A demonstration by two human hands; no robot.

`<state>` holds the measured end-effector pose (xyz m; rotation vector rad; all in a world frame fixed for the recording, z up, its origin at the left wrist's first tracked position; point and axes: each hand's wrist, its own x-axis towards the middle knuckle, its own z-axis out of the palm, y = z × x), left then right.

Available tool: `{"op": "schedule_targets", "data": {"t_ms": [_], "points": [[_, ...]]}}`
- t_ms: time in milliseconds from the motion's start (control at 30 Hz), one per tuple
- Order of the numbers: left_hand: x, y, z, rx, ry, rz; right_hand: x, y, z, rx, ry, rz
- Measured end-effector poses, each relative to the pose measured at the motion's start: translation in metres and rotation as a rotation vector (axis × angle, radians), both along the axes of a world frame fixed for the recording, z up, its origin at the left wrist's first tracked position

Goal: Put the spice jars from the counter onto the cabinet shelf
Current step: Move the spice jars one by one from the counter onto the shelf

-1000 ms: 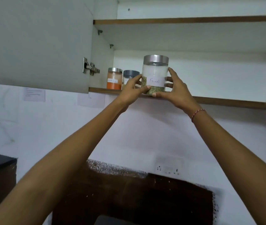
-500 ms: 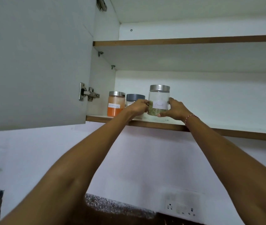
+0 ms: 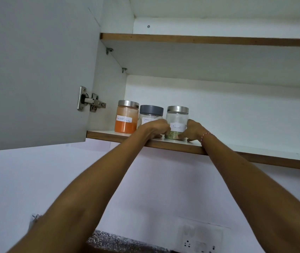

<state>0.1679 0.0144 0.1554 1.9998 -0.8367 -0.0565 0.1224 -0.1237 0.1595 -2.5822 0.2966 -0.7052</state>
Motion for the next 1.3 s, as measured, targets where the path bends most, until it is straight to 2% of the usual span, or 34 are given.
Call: {"op": "schedule_targets", "data": {"t_ms": [133,300,400,467,567,667,767,900,1067,1300], "points": [[0.008,0.0,0.0,-0.031,-0.032,0.011,0.005,-0.003,0.003,0.044,0.053,0.031],[0.002,0.002,-0.001,0.062,-0.132,0.078,0.001,-0.001,0.0,0.025,0.047,0.017],[-0.007,0.008,-0.004,0.097,-0.308,0.183,-0.013,0.005,-0.003,-0.039,0.001,-0.01],[-0.019,0.011,-0.013,0.033,-0.48,0.341,-0.028,0.009,-0.005,-0.155,-0.106,-0.053],[-0.042,0.013,-0.03,-0.124,-0.761,0.527,-0.051,0.016,-0.011,-0.333,-0.368,-0.102],[-0.055,0.011,-0.056,-0.108,-0.984,0.519,-0.07,0.028,-0.029,-0.437,-0.588,-0.056],[-0.068,0.008,-0.09,-0.062,-1.095,0.553,-0.087,0.037,-0.062,-0.572,-0.742,-0.122],[-0.095,-0.002,-0.152,-0.103,-1.073,0.535,-0.11,0.034,-0.132,-0.56,-0.73,-0.154],[-0.126,-0.015,-0.242,0.078,-0.935,0.472,-0.144,0.02,-0.229,-0.494,-0.546,-0.127],[-0.196,-0.022,-0.354,0.186,-0.746,0.359,-0.219,0.0,-0.354,-0.414,-0.291,-0.164]]}}
